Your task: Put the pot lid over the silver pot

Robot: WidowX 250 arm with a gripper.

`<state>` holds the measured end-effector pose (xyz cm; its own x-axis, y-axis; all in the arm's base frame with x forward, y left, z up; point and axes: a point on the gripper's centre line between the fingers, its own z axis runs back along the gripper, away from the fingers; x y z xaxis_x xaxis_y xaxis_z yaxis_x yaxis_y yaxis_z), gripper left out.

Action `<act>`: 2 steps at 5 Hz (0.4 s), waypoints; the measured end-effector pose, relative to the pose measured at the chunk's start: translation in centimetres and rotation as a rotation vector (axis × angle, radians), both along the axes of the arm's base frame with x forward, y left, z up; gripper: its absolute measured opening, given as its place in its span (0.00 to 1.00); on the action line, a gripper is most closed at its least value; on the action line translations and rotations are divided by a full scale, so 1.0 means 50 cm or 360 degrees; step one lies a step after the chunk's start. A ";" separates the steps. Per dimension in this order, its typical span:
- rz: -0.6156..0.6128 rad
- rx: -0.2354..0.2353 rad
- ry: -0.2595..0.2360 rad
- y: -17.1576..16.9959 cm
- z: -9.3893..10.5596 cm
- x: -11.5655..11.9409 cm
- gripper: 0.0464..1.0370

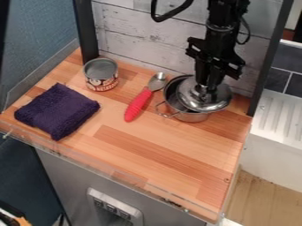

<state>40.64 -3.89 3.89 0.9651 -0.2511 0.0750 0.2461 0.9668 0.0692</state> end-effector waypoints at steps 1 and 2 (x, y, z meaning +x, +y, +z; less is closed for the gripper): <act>0.0027 -0.0028 0.0017 0.023 -0.006 -0.009 0.23; 0.0020 -0.0030 0.0018 0.025 -0.007 -0.017 0.23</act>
